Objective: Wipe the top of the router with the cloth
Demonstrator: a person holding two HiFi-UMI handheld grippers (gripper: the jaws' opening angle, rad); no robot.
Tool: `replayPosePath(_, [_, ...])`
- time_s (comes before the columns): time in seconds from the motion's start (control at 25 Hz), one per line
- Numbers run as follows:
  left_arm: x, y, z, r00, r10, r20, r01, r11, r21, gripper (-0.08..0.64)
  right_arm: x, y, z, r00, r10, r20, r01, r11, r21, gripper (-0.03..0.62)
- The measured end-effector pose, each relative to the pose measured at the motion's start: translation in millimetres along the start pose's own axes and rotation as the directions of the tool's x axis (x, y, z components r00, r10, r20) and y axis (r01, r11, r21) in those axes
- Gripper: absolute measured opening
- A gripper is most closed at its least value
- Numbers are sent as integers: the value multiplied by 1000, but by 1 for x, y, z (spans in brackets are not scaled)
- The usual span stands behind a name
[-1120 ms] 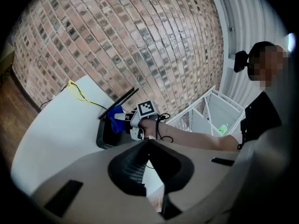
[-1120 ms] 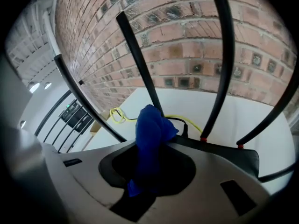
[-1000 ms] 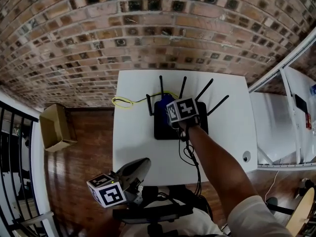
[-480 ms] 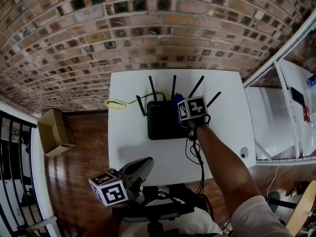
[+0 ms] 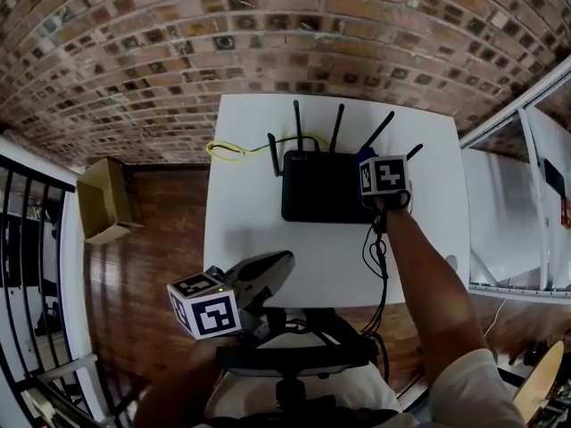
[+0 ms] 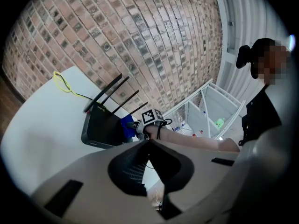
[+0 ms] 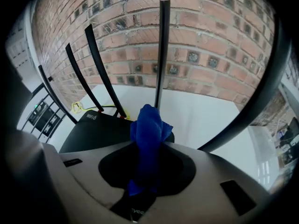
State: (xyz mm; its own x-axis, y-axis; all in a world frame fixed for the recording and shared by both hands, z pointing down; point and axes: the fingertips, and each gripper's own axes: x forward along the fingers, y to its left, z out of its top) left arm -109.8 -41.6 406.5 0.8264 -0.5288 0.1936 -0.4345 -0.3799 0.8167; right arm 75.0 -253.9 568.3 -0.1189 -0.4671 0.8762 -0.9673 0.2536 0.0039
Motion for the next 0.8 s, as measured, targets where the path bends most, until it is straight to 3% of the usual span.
replayPosePath(0.4, [-1,3,-5,1000,7,-21,-7,1000,-6,11,-8,-9,-5,990,-142,2,140,971,-194,104])
replayPosePath(0.52, [-4,6,-6,1000,17,-21,-17,1000,-6,11,-9,-9,-10,986,-163,-13,157,964,-214,106])
replayPosePath(0.8, [-9,11,-5,999,28,-21,-29,999,-14,11,-16,-5,2,987,-140,79,152,974,-169,106])
